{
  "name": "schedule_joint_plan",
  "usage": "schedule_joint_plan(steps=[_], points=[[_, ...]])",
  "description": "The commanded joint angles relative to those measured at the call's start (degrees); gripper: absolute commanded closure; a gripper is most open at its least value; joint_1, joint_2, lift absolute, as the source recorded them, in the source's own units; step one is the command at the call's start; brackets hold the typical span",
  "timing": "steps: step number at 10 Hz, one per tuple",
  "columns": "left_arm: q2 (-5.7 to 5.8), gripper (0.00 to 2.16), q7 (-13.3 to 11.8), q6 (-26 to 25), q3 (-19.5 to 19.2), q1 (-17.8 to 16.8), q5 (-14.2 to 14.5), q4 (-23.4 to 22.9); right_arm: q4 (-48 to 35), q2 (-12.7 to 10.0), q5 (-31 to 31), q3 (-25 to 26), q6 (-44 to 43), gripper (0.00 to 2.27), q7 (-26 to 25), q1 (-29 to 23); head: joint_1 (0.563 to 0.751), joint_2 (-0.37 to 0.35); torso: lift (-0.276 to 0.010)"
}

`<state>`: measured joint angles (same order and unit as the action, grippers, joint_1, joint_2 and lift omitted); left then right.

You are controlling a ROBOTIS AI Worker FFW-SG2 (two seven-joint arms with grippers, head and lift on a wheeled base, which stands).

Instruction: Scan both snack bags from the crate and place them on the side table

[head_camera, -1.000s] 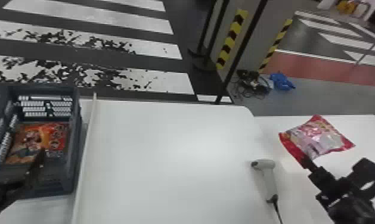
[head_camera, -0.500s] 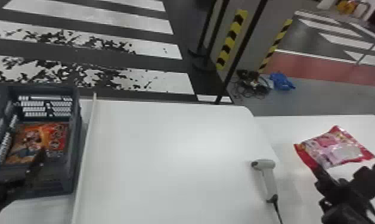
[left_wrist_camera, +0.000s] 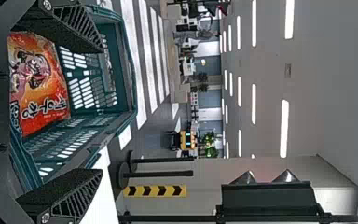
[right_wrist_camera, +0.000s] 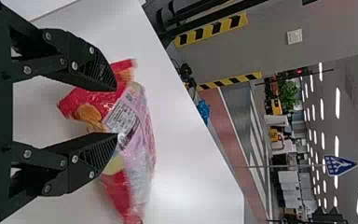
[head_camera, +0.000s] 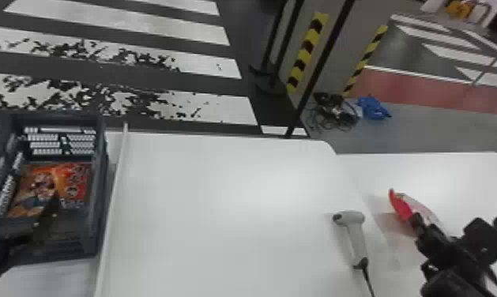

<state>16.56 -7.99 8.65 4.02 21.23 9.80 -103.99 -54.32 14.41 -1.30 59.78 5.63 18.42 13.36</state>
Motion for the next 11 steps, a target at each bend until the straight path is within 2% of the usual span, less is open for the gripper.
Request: schedule_joint_plan(steps=[1,2,4,6,8,9,10,11], points=[[-0.04,0.08,0.0,0.0,-0.1,0.1,0.0,-0.1,-0.2,-0.1,0.0,0.1,0.0,0.05,0.0,-0.2,0.695,-0.350,-0.098],[-0.04,0.08,0.1,-0.2,-0.2,0.0,0.1,-0.2,-0.7,-0.4,0.2,0.2,-0.4,0.05,0.0,-0.9,0.695,-0.350,-0.098],[-0.04,0.08,0.2,-0.5,-0.4,-0.1,0.4,-0.5,-7.1,-2.9,0.7,-0.1,-0.6,0.05,0.2,-2.6,0.695,-0.350,-0.098],[-0.12,0.08,0.3,-0.9,-0.3,-0.2,0.4,-0.9,-18.2,-7.2,1.1,-1.3,0.7,0.05,1.5,-5.3,0.695,-0.350,-0.098],[-0.39,0.08,0.3,-1.4,-0.2,-0.3,0.2,-1.4,-29.4,-11.6,2.3,-5.9,4.2,0.05,3.2,-8.3,0.695,-0.350,-0.098],[-0.39,0.08,0.3,-2.1,-0.2,-0.3,0.1,-1.6,-34.0,-13.5,3.9,-8.7,8.7,0.05,3.7,-9.8,0.695,-0.350,-0.098],[-0.48,0.08,0.4,-2.5,-0.1,-0.3,0.0,-1.8,-37.5,-14.5,5.7,-11.1,10.9,0.05,3.7,-11.1,0.695,-0.350,-0.098],[-0.56,0.08,0.4,-2.8,0.0,-0.2,-0.3,-2.3,-40.3,-14.5,6.2,-13.9,12.8,0.05,3.7,-12.2,0.695,-0.350,-0.098]])
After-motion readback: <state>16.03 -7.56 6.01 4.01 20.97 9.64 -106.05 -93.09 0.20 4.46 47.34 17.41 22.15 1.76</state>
